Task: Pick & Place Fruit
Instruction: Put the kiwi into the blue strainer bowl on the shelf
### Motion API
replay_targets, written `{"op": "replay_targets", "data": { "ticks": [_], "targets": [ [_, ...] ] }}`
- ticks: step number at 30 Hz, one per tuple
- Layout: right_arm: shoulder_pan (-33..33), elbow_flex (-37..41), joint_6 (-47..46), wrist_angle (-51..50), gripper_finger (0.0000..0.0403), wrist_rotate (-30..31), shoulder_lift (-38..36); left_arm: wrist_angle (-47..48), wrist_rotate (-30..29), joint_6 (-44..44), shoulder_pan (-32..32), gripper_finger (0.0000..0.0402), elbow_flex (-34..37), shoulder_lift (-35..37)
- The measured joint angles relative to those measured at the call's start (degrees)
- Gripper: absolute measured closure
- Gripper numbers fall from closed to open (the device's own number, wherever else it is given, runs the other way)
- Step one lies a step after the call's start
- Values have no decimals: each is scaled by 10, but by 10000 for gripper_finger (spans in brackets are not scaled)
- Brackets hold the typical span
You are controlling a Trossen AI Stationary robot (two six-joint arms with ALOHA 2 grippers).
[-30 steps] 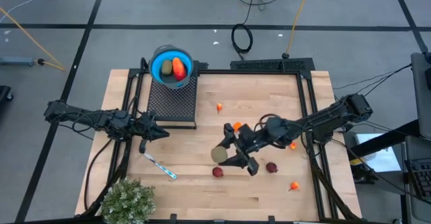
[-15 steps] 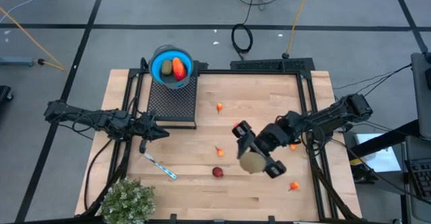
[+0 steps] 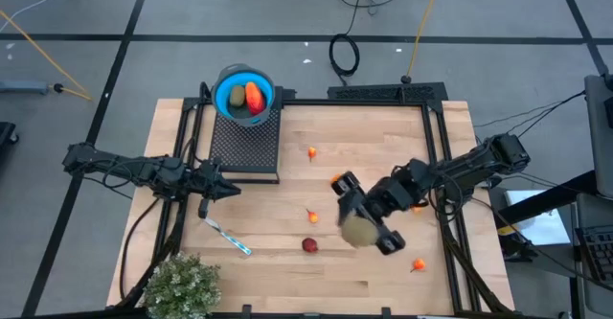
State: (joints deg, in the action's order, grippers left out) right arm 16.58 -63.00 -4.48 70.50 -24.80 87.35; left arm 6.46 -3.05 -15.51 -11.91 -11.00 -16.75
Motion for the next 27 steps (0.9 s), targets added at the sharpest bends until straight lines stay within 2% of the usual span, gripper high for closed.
{"op": "replay_targets", "data": {
  "ticks": [6, 11, 15, 18, 22, 27],
  "targets": [
    [-3, 0, -157, -126, 190, 315, 0, 0, 0, 0, 0, 382, 0, 0],
    [-12, 0, -231, -231, 190, 489, 0, 0, 0, -1, 0, 382, 0, 0],
    [-18, 0, -244, -298, 190, 587, 0, 0, 0, -8, 0, 382, 0, 0],
    [-20, 0, -205, -337, 190, 647, 0, -1, -1, -16, 0, 382, 0, 0],
    [-26, 0, -95, -374, 190, 717, 0, -2, -15, -33, 0, 382, 0, 0],
    [-44, 0, 98, -378, 190, 743, 0, -5, -33, -51, 0, 382, 0, 0]
  ]
}}
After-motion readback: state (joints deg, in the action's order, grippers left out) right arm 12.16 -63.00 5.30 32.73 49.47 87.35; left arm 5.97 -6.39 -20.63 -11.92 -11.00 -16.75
